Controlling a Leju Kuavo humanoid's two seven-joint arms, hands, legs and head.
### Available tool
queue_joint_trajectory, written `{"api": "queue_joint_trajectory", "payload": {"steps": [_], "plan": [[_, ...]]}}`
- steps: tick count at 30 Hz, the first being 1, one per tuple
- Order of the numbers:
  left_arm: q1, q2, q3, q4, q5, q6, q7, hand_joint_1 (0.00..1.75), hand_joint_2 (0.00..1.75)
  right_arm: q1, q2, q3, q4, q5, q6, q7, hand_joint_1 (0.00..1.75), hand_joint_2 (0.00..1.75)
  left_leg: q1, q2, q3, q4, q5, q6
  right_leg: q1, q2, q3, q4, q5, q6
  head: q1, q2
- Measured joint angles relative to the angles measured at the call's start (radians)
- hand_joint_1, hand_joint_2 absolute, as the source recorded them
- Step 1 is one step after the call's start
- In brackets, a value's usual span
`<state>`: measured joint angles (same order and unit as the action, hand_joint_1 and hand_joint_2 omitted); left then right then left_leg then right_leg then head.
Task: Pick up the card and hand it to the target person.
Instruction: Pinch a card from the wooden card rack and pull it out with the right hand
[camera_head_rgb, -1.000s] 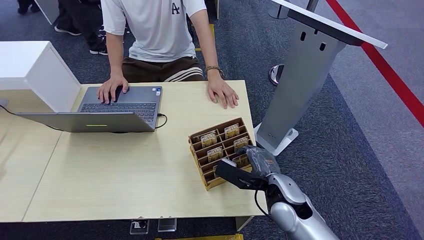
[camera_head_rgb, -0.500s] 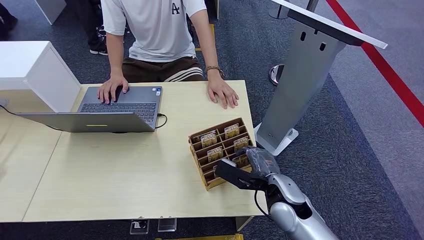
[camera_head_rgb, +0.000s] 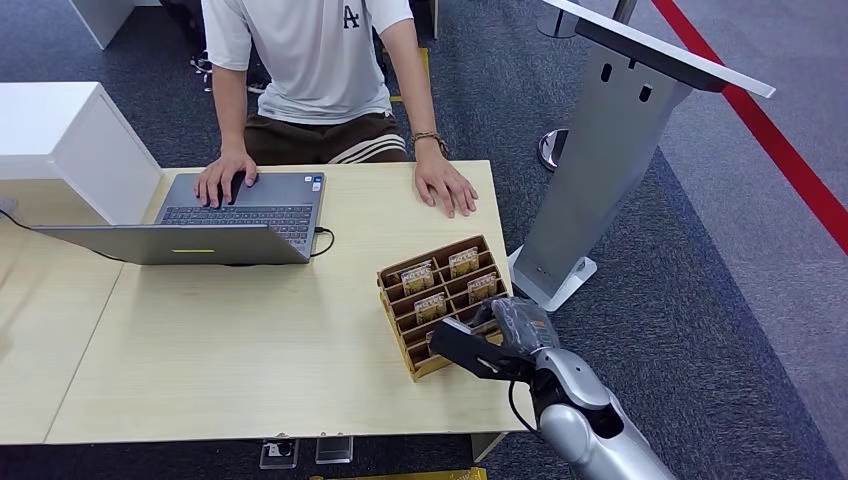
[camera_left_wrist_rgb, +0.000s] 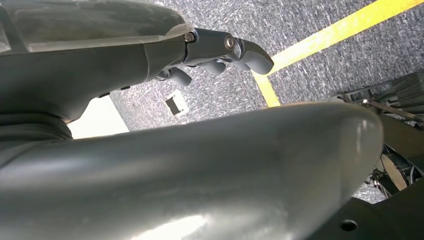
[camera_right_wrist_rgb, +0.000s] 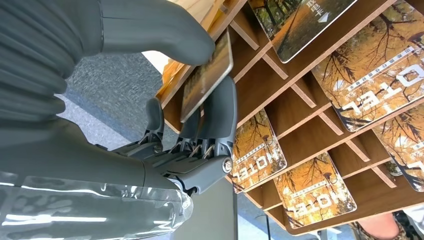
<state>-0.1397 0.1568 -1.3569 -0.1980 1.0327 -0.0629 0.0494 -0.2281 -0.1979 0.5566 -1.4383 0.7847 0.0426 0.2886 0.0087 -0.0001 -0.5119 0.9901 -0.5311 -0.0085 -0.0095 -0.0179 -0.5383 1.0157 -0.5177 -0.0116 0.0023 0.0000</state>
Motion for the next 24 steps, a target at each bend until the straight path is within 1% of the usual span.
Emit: {"api": "queue_joint_trajectory", "payload": {"steps": [7,8,11,12,17,21,24], "plan": [[0.000,0.000,-0.002,0.000,0.000,0.000,-0.001,0.00,0.00,-0.003,0.004,0.000,0.006,0.000,0.000,-0.001,1.09,1.75,0.000,0.000,0.000,0.000,0.000,0.000,0.000,0.000,0.000,0.000,0.000,0.000,0.000,0.000],[0.000,0.000,-0.002,0.000,0.000,0.000,-0.001,0.00,0.00,-0.003,0.004,0.000,0.006,-0.001,0.000,-0.001,1.13,1.75,0.000,0.000,0.000,0.000,0.000,0.000,0.000,0.000,0.000,0.000,0.000,0.000,0.000,0.000],[0.000,0.000,-0.004,0.000,0.000,0.000,-0.001,0.00,0.00,-0.005,0.005,0.000,0.008,-0.002,0.000,-0.002,1.49,1.75,0.000,0.000,0.000,0.000,0.000,0.000,0.000,0.000,0.000,0.000,0.000,0.000,0.000,0.000],[0.000,0.000,-0.005,0.000,0.000,0.000,-0.001,0.00,0.00,-0.006,0.005,0.000,0.009,-0.002,0.000,-0.002,1.58,1.75,0.000,0.000,0.000,0.000,0.000,0.000,0.000,0.000,0.000,0.000,0.000,0.000,0.000,0.000],[0.000,0.000,-0.010,0.000,-0.006,0.002,0.000,0.00,0.00,-0.012,0.006,0.000,0.011,-0.002,0.000,-0.003,1.73,1.75,0.000,0.000,0.000,0.000,0.000,0.000,0.000,0.000,0.000,0.000,0.000,0.000,0.000,0.000],[0.000,0.000,-0.012,0.000,-0.008,-0.002,0.000,0.00,1.75,-0.014,0.006,0.001,0.012,-0.002,0.000,-0.004,1.75,1.75,0.000,0.000,0.000,0.000,0.000,0.000,0.000,0.000,0.000,0.000,0.000,0.000,0.000,0.000],[0.000,0.002,-0.013,0.000,-0.008,-0.015,-0.002,0.00,1.75,-0.016,0.006,0.001,0.012,-0.003,0.001,-0.004,1.75,1.75,0.000,0.000,0.000,0.000,0.000,0.000,0.000,0.000,0.000,0.000,0.000,0.000,0.000,0.000]]}}
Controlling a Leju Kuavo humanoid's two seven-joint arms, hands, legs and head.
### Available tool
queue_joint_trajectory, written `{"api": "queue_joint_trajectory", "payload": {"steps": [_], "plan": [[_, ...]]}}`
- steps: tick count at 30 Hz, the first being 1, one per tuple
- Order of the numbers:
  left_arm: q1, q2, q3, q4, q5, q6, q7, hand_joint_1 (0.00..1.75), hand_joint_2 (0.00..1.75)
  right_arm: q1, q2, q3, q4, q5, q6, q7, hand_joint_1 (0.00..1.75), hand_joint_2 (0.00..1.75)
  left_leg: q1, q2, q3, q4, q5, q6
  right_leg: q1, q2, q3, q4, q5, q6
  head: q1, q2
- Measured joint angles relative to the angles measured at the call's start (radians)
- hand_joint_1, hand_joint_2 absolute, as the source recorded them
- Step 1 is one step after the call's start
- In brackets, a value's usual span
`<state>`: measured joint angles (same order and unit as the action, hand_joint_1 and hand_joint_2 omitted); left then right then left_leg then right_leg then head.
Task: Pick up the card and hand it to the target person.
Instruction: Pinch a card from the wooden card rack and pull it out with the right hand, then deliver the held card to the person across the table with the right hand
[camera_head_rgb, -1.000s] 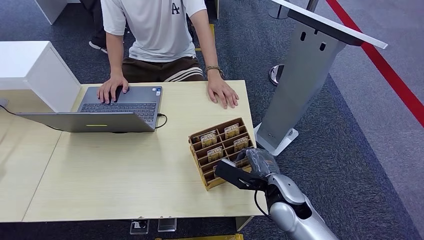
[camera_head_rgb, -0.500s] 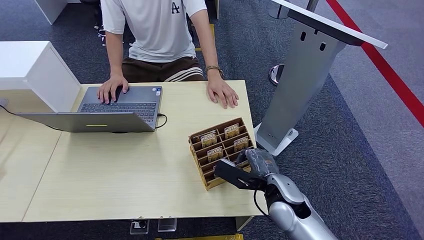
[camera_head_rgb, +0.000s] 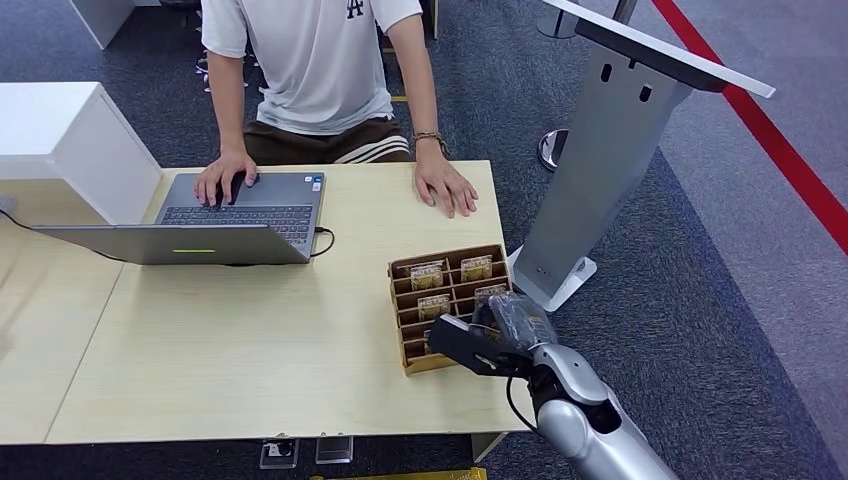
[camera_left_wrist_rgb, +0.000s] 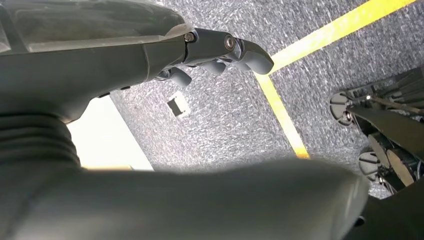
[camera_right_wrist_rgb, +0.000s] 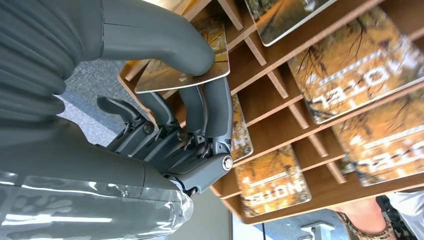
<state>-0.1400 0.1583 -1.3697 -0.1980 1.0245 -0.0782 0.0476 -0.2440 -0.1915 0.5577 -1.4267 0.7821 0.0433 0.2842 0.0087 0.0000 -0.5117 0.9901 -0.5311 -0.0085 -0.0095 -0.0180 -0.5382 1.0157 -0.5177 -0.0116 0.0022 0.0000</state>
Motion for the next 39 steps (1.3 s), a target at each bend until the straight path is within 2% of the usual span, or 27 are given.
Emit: {"api": "queue_joint_trajectory", "payload": {"steps": [15,22,24,31,39], "plan": [[0.000,0.004,-0.001,0.000,0.015,0.000,0.003,0.00,1.75,0.002,0.001,-0.006,-0.018,-0.014,-0.011,-0.026,1.75,1.75,0.000,0.000,0.000,0.000,0.000,0.000,0.000,0.000,0.000,0.000,0.000,0.000,0.000,0.000],[0.002,0.004,-0.001,0.000,0.024,0.010,0.004,0.00,1.75,0.020,-0.025,-0.087,-0.210,-0.013,-0.061,-0.043,1.75,1.75,0.000,0.000,0.000,0.000,0.000,0.000,0.000,0.000,0.000,0.000,0.000,0.000,0.000,0.000],[0.003,0.004,-0.001,0.000,0.025,0.012,0.003,0.00,1.75,0.026,-0.036,-0.121,-0.287,-0.055,-0.069,-0.066,1.75,1.75,0.000,0.000,0.000,0.000,0.000,0.000,0.000,0.000,0.000,0.000,0.000,0.000,0.000,0.000],[0.003,0.004,-0.001,0.000,0.025,0.013,-0.001,0.00,1.75,0.042,-0.058,-0.224,-0.509,-0.330,-0.093,-0.185,1.75,1.75,0.000,0.000,0.001,0.000,0.000,0.000,0.000,0.000,0.000,0.000,0.000,0.000,-0.002,0.000],[0.003,0.004,-0.001,0.000,0.026,0.014,-0.002,0.00,1.75,0.046,-0.063,-0.255,-0.586,-0.385,-0.096,-0.212,1.75,1.75,0.000,0.000,0.001,0.000,0.000,0.000,0.000,0.000,0.000,0.000,0.000,0.000,-0.001,0.000]]}}
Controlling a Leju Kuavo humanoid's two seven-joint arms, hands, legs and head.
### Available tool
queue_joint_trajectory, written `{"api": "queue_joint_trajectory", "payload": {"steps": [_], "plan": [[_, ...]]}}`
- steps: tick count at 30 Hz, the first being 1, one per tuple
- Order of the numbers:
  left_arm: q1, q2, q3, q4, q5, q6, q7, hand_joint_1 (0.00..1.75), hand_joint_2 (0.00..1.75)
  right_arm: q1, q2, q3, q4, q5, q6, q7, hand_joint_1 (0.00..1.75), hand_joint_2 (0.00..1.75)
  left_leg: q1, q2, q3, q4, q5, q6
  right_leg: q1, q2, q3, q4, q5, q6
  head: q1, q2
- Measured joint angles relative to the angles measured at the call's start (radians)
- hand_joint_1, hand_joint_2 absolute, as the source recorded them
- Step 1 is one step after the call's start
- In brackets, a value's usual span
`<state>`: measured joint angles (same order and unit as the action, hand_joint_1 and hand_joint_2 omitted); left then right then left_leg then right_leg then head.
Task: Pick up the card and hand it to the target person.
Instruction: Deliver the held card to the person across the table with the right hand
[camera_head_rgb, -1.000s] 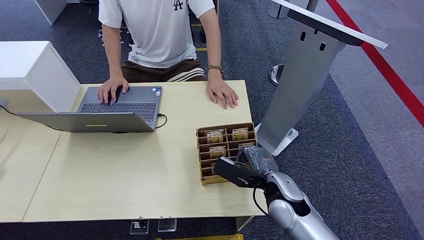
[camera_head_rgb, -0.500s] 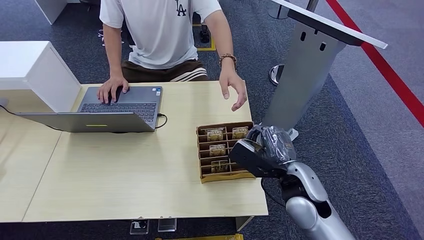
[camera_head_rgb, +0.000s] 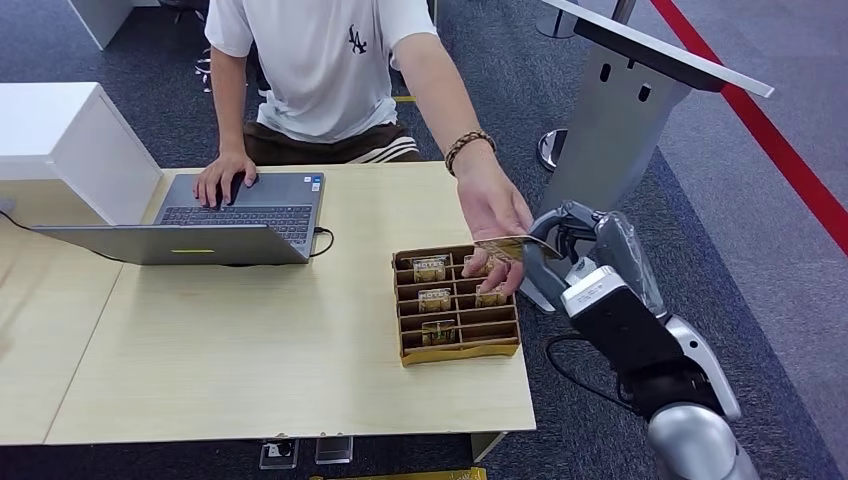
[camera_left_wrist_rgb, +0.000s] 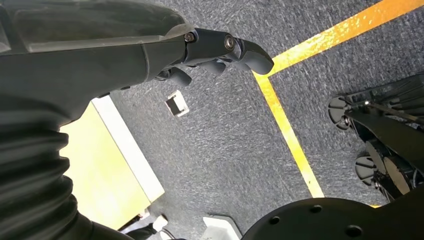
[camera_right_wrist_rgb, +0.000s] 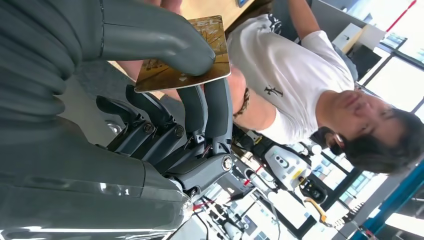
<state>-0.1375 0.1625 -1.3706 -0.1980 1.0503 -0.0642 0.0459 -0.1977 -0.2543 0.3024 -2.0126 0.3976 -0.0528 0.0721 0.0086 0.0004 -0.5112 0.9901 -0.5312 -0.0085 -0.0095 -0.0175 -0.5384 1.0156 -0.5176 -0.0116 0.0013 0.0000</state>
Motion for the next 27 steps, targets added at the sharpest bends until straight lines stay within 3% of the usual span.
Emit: {"api": "queue_joint_trajectory", "payload": {"steps": [4,8,9,13,15,27], "plan": [[0.000,0.000,0.000,0.000,0.010,-0.006,0.006,0.00,1.75,0.001,-0.005,-0.001,-0.006,-0.011,-0.001,-0.001,1.75,1.75,0.000,0.000,0.000,0.000,0.000,0.000,0.000,0.000,0.000,0.000,0.000,0.000,0.000,0.000],[0.000,0.000,0.000,0.000,0.015,-0.011,0.011,0.00,0.00,0.002,-0.010,-0.001,-0.006,-0.011,-0.001,-0.001,1.49,1.75,0.000,0.000,0.000,0.000,0.000,0.000,0.000,0.000,0.000,0.000,0.000,0.000,0.000,0.000],[0.000,0.000,0.000,0.000,0.014,-0.011,0.012,0.00,0.00,0.003,-0.011,-0.001,-0.006,-0.011,-0.001,-0.001,1.40,1.75,0.000,0.000,0.000,0.000,0.000,0.000,0.000,0.000,0.000,0.000,0.000,0.000,0.000,0.000],[0.000,0.000,0.000,0.000,0.005,-0.011,0.017,0.00,0.00,0.005,-0.015,-0.001,-0.008,-0.011,-0.001,0.000,0.12,1.75,0.000,0.000,0.000,0.000,0.000,0.000,0.000,0.000,0.000,0.000,0.000,0.000,0.000,0.000],[-0.001,0.000,0.000,0.000,0.005,-0.010,0.017,0.00,0.00,0.006,-0.015,-0.001,-0.008,-0.011,-0.001,0.004,0.00,1.75,0.000,0.000,0.000,0.000,0.000,0.000,0.000,0.000,0.000,0.000,0.000,0.000,0.000,0.000],[-0.001,0.000,0.000,0.000,0.011,0.005,0.023,0.00,0.00,0.015,-0.023,-0.001,-0.003,-0.075,0.013,0.045,0.00,1.75,0.000,0.000,0.000,0.000,0.000,0.000,0.000,0.000,0.000,0.000,0.000,0.000,0.000,0.000]]}}
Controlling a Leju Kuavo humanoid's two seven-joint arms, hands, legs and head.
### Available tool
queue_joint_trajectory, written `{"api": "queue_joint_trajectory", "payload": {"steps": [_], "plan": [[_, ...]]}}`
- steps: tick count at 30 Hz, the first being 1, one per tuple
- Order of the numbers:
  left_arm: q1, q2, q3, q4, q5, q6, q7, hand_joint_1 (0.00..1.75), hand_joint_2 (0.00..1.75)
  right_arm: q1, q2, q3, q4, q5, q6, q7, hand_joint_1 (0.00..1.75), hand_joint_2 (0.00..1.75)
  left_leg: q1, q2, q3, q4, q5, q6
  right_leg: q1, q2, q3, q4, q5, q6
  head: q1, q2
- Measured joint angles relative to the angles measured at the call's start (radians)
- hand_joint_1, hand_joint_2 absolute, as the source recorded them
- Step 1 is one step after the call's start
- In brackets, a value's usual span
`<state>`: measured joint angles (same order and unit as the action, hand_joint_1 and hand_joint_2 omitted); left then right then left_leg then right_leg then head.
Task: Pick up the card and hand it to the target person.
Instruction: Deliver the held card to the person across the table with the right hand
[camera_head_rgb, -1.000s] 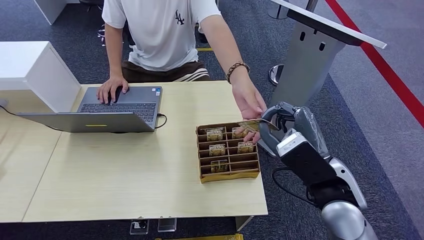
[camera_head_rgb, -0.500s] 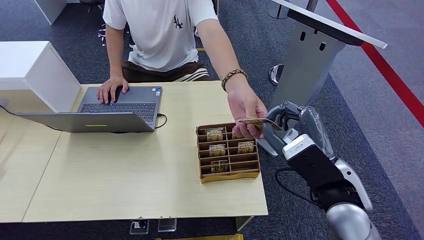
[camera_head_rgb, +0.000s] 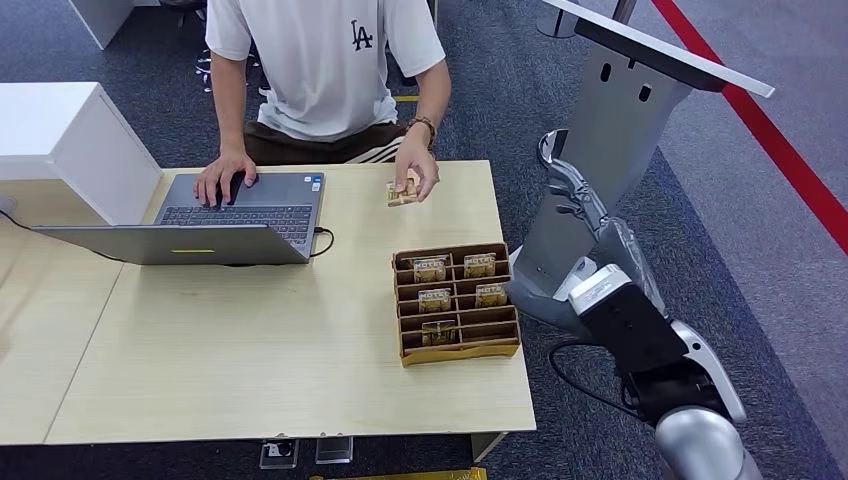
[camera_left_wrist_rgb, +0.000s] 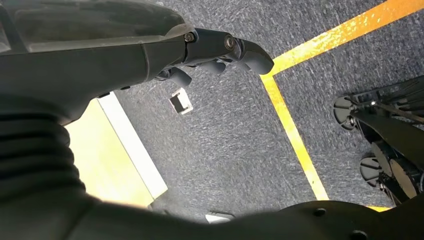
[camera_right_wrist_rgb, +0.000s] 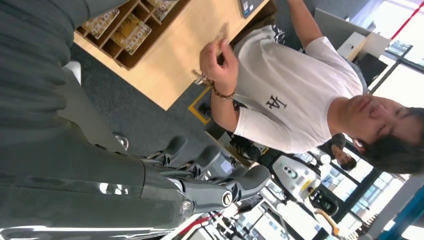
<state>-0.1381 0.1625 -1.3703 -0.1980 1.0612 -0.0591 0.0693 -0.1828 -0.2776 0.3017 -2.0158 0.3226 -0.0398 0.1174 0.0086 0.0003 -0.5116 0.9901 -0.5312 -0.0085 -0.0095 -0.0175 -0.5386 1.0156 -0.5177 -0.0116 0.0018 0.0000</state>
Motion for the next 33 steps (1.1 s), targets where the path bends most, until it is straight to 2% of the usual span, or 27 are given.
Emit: {"api": "queue_joint_trajectory", "payload": {"steps": [4,6,15,23,33], "plan": [[0.000,0.000,0.000,0.000,0.006,0.013,0.011,0.00,0.00,0.010,-0.008,0.001,0.017,-0.107,0.048,0.082,0.00,1.75,0.000,0.000,0.000,0.000,0.000,0.000,0.000,0.000,0.000,0.000,0.000,0.000,0.000,0.000],[0.000,0.000,0.000,0.000,0.007,0.016,0.017,0.00,0.00,0.019,-0.015,0.001,0.034,-0.164,0.053,0.092,0.00,1.75,0.000,0.000,0.000,0.000,0.000,0.000,0.000,0.000,0.000,0.000,0.000,0.000,0.000,0.000],[0.000,0.000,0.000,0.000,0.008,0.026,0.031,0.00,0.00,0.068,-0.059,-0.012,0.138,-0.418,0.065,0.064,0.00,1.75,0.000,0.000,0.000,0.000,0.000,0.000,0.000,0.000,0.000,0.000,0.000,0.000,0.000,0.000],[-0.001,-0.003,0.000,0.000,0.016,0.028,0.032,0.00,0.00,0.081,-0.075,-0.027,0.246,-0.664,0.134,0.003,0.00,1.75,0.000,0.000,0.000,0.000,0.000,0.000,0.000,0.000,0.000,0.000,0.000,0.000,-0.001,0.000],[-0.001,-0.006,0.000,0.000,0.015,0.037,0.032,0.00,0.00,0.073,-0.081,-0.033,0.348,-0.727,0.156,-0.026,0.00,1.75,0.000,0.000,-0.001,0.000,0.000,0.000,0.000,0.000,0.000,0.000,0.000,0.000,0.000,0.000]]}}
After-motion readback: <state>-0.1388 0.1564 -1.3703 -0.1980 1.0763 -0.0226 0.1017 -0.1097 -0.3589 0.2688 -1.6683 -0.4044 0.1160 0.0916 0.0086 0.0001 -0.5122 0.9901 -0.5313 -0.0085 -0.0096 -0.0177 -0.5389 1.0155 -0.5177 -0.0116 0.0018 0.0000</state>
